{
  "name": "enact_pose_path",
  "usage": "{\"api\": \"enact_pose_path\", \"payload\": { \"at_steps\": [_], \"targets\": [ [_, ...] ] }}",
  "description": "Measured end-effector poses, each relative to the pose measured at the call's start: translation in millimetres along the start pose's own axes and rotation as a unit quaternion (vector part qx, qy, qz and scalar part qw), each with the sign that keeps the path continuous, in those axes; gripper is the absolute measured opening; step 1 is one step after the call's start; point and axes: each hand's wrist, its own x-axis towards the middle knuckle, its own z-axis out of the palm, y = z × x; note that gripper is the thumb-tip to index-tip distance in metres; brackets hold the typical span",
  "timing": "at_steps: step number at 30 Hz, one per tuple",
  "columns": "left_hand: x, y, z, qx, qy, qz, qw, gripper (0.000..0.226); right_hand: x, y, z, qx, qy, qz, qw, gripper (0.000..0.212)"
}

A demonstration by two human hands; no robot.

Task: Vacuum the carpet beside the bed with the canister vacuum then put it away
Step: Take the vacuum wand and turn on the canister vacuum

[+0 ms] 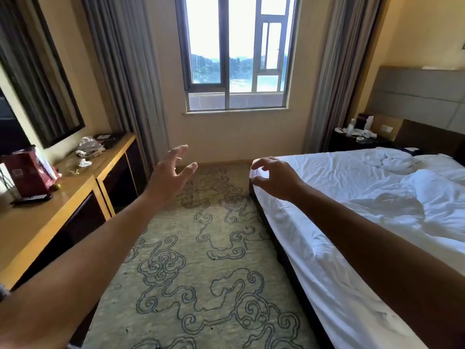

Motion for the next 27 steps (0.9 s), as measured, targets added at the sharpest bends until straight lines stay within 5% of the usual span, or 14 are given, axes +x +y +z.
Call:
{"api": "enact_pose_path", "payload": {
  "at_steps": [11,27],
  "targets": [
    [-12.0,-29.1,-4.3,-0.047,0.011,-0.048,0.998,0.068,30.9,-12.2,38.8,0.067,0.092,-0.022,0.993,0.048],
    [-16.6,-78.3,35.5,-0.027,0.139,-0.202,0.969,0.049,107.5,38.8,111.6,0.239,-0.04,-0.072,0.967,0.044]
  ]
}}
